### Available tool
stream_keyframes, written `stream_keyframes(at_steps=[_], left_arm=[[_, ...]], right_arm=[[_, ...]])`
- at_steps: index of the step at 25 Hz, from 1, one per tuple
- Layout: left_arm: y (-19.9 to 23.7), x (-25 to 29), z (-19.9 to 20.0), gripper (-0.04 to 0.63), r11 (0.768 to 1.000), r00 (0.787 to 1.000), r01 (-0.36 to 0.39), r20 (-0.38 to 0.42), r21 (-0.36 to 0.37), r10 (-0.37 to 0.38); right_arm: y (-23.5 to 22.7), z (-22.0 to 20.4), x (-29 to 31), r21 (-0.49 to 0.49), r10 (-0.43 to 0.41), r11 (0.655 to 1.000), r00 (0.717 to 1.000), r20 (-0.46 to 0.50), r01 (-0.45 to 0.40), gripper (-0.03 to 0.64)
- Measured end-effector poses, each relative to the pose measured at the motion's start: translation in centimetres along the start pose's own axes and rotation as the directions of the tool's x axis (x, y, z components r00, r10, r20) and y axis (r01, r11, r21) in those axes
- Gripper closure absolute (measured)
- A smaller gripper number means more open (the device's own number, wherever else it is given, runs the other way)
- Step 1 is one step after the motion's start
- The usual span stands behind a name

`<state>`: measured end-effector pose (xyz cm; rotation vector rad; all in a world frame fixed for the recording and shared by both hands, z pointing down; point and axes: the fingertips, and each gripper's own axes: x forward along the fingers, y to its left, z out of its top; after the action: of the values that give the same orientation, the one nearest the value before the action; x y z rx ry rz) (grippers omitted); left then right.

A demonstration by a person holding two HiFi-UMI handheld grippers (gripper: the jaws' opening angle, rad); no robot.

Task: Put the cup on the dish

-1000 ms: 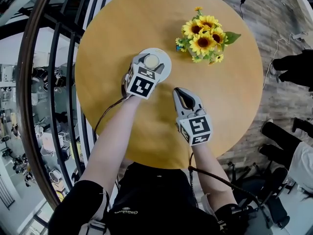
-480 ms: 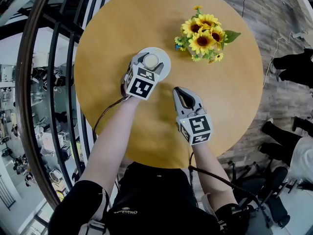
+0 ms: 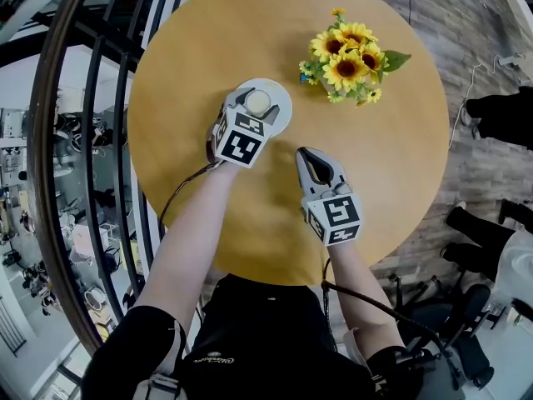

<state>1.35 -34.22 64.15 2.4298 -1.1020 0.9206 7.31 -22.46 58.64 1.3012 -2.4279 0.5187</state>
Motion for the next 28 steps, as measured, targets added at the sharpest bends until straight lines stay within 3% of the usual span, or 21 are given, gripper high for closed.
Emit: stream_keyframes(at_steps=[28], left_arm=[[0.04,0.01,0.04,0.331,1.0,1.0,-0.004,0.015,-0.003,0.004]], right_arm=[[0.33,-0.67,0.04,0.021,-0.003,1.0,1.0,-0.006,0.003,0.604]])
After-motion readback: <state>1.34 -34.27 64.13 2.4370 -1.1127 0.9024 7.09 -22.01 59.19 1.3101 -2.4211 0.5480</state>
